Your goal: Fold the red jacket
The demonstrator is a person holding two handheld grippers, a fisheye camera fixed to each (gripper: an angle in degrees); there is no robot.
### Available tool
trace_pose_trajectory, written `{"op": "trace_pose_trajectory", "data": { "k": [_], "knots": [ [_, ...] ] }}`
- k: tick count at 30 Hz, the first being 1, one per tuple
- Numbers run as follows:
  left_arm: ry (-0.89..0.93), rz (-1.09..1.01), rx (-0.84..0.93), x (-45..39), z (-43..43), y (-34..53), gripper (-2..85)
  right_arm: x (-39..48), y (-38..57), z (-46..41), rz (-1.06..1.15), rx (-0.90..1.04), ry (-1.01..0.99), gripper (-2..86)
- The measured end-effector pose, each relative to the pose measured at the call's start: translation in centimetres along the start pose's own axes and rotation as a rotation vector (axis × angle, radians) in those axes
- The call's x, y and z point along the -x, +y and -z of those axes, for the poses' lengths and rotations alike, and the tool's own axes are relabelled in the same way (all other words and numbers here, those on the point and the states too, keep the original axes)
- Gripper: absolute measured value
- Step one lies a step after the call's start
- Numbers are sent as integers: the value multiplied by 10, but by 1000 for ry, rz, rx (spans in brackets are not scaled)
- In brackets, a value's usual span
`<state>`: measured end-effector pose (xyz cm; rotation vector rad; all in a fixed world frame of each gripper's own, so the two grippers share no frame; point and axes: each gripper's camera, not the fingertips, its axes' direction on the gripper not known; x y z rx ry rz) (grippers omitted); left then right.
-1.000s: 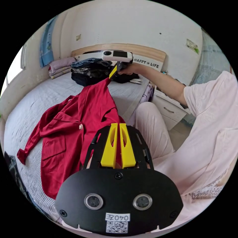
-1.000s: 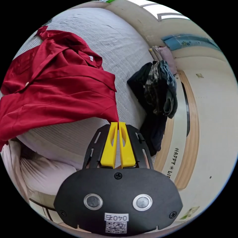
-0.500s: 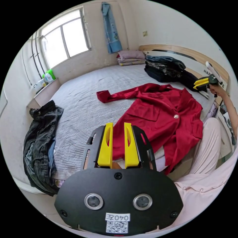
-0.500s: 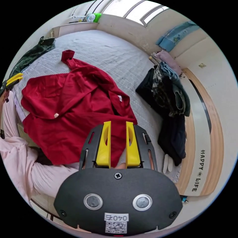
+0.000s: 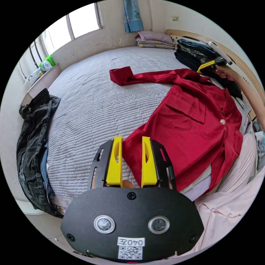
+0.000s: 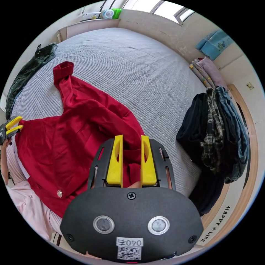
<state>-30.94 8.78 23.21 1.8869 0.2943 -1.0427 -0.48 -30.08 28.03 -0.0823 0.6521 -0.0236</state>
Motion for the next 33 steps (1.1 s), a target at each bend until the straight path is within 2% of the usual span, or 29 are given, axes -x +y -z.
{"op": "trace_pose_trajectory", "data": {
  "k": [2, 4, 7, 14, 19, 21, 25, 27, 29, 33],
  "knots": [
    [-15, -18, -11, -7, -1, 0, 41, -13, -9, -22, -16, 60, -24, 84],
    [-14, -30, -13, -12, 1, -1, 15, -25, -10, -35, -50, 86, -58, 24],
    [-76, -10, -22, -15, 6, 0, -3, -43, -2, -33, -97, 37, -98, -3],
    [-189, 262, -161, 65, 64, -3, -8, -69, 11, 29, -61, -101, -96, -9],
    [-346, 276, -205, 119, 86, -80, -8, -105, 0, 44, -107, -149, -160, -9],
    [-398, 234, -225, 125, 90, -136, -8, -127, -9, 44, -161, -160, -185, -8],
    [-502, 215, -289, 113, 77, -218, -5, -190, -30, 38, -417, -199, -161, 0],
    [-575, 238, -201, 101, 50, -256, 8, -209, -35, 28, -518, -185, -110, 23],
    [-534, 226, -221, 90, 45, -253, 18, -217, -31, 12, -539, -99, -104, 93],
    [-342, 95, -326, 58, 61, -167, 37, -183, 28, 20, -358, -182, -87, 112]
  ]
}}
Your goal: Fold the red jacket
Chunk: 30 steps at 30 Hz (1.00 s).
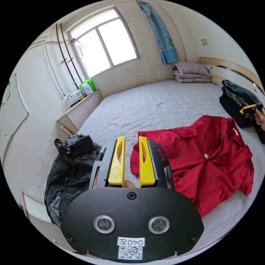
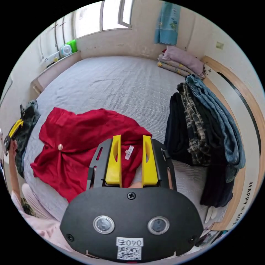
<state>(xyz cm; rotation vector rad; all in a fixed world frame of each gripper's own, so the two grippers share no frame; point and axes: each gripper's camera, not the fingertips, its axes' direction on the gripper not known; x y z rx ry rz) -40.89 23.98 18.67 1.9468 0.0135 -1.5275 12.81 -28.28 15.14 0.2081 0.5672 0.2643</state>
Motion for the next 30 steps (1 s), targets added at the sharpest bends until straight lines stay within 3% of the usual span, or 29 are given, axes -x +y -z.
{"op": "trace_pose_trajectory", "data": {
  "k": [6, 11, 15, 19, 24, 27, 29, 30],
  "knots": [
    [142, -194, 123, -14, 50, 136, 56, 17, 173, 37, 259, 1, -60, 107],
    [217, -205, 231, -32, 46, 163, 77, 28, 261, 37, 440, 64, -30, 109],
    [325, -137, 356, -51, 9, 153, 81, 42, 273, 22, 553, 74, 50, 112],
    [307, -67, 395, -65, -5, 142, 35, 60, 263, -1, 712, 20, 193, 96],
    [88, -145, 348, -80, 22, 117, -11, 60, 244, -25, 789, 119, 267, 1],
    [27, -194, 204, -65, 66, 96, -12, 35, 235, 33, 673, 86, 57, -7],
    [-5, -229, 112, -59, 95, 85, -12, -5, 233, 81, 499, 99, -335, -8],
    [-40, -261, 68, -58, 111, 79, -12, -16, 234, 89, 453, 105, -424, -8]
  ]
}}
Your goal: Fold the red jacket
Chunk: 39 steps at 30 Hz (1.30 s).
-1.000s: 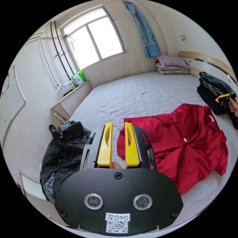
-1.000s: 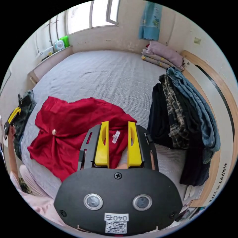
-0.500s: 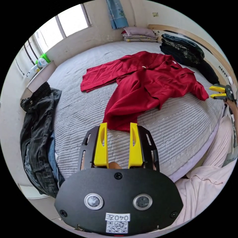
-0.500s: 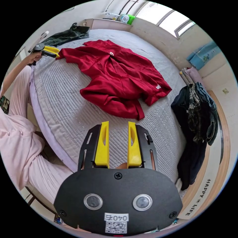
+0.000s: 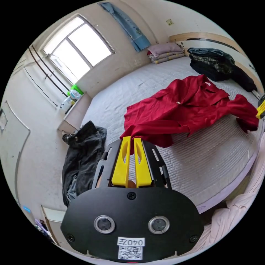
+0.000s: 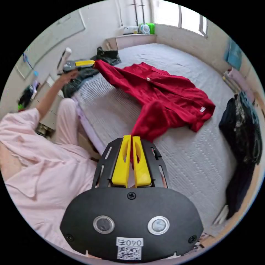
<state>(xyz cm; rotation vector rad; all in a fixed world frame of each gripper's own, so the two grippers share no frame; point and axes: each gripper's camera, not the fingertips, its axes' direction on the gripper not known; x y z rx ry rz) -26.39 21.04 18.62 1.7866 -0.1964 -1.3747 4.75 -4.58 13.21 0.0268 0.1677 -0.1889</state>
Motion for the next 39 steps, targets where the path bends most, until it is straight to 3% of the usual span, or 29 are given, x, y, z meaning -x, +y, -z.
{"op": "trace_pose_trajectory", "data": {
  "k": [2, 5, 8, 14, 22, 24, 27, 31, 36, 39],
  "knots": [
    [-63, -61, -52, -3, 20, -2, -12, -25, 30, 22, -131, -47, -256, -6],
    [-178, -219, -81, -29, 30, 14, -13, -59, 74, 2, -266, -9, -461, 12],
    [-216, -358, 29, -63, 2, 49, -15, -81, 101, -34, -326, 149, -432, 50],
    [-163, -334, 165, -98, -41, 96, -15, -164, 83, -33, -501, -68, -324, 108],
    [-203, -313, 138, -100, -37, 87, -15, -227, 33, -90, -711, -124, -409, 110],
    [-242, -340, 117, -98, -36, 81, -15, -231, 32, -92, -777, -115, -341, 8],
    [-372, -431, 38, -91, -23, 67, -15, -237, 41, -60, -766, -237, -346, -6],
    [-400, -501, -105, -82, 15, 53, -13, -240, 60, -2, -719, -316, -261, -9],
    [-103, -774, -24, -132, 23, 107, -11, -255, 98, -18, -771, -139, -166, -10],
    [-104, -654, 58, -133, 9, 125, -9, -266, 123, -42, -866, -113, -215, -10]
  ]
}}
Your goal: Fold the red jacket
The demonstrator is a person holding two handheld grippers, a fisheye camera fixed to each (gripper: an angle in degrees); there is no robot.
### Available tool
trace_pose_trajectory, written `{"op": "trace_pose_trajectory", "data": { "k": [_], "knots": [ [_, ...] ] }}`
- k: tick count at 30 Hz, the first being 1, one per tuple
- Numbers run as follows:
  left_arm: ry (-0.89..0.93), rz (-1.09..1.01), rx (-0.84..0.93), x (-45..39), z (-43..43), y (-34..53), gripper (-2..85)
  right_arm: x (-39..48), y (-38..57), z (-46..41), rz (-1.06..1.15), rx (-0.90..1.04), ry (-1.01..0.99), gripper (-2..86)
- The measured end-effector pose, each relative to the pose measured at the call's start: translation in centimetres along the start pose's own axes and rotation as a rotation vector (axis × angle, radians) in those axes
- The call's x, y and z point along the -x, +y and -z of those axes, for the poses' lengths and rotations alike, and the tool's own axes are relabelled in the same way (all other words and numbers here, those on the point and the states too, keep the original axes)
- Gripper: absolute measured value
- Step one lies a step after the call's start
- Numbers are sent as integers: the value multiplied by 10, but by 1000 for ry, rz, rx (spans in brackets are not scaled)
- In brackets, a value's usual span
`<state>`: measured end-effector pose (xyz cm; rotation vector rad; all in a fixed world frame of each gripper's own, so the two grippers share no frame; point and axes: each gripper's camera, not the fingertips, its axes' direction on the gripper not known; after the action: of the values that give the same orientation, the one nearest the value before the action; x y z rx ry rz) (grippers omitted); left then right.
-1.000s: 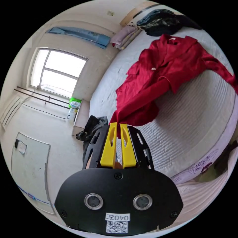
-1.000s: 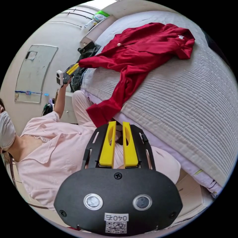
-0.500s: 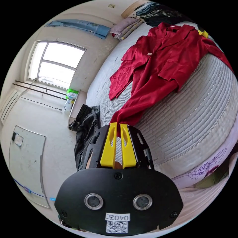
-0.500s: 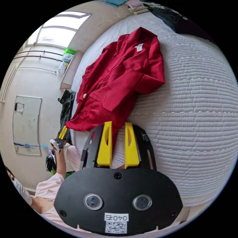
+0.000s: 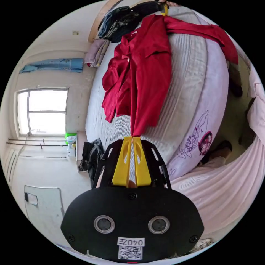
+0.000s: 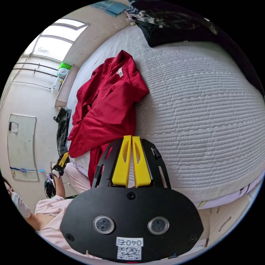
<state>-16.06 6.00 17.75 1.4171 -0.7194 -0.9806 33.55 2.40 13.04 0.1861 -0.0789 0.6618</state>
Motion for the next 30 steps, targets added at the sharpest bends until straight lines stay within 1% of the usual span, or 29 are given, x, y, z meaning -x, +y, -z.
{"op": "trace_pose_trajectory", "data": {
  "k": [2, 4, 6, 8, 10, 12, 17, 20, 22, 24, 25, 27, 30],
  "knots": [
    [69, 120, 29, 18, -4, 10, -9, -12, 3, 0, -47, -29, -50, -10],
    [103, 237, 7, 43, -3, 19, -9, -12, 4, 2, -44, -36, -68, -10],
    [216, 382, -12, 80, -12, 24, -8, -8, 4, 2, -31, -31, -52, -10],
    [237, 481, -19, 103, -27, 20, -6, -1, 5, -3, -18, -12, -20, -10],
    [306, 523, -9, 121, -49, 7, -1, 7, 7, -8, -7, -2, 9, -10],
    [423, 563, -5, 139, -84, -14, 24, 15, 10, -11, 9, 2, 38, -10],
    [504, 658, 32, 166, -146, -47, 52, 31, 21, -11, 54, 3, 87, -10],
    [575, 634, 88, 161, -174, -64, 46, 36, 25, -14, 64, 3, 96, -10],
    [555, 598, 70, 157, -173, -70, 26, 40, 28, -18, 75, 6, 112, -10],
    [415, 525, 108, 155, -166, -81, 1, 46, 31, -22, 94, 11, 129, -10],
    [387, 500, 111, 155, -165, -83, -2, 50, 33, -24, 108, 14, 131, -10],
    [328, 475, 130, 170, -170, -89, -6, 57, 37, -27, 130, 20, 110, -10],
    [263, 498, 159, 202, -188, -93, -6, 70, 44, -36, 174, 35, 20, -9]
  ]
}}
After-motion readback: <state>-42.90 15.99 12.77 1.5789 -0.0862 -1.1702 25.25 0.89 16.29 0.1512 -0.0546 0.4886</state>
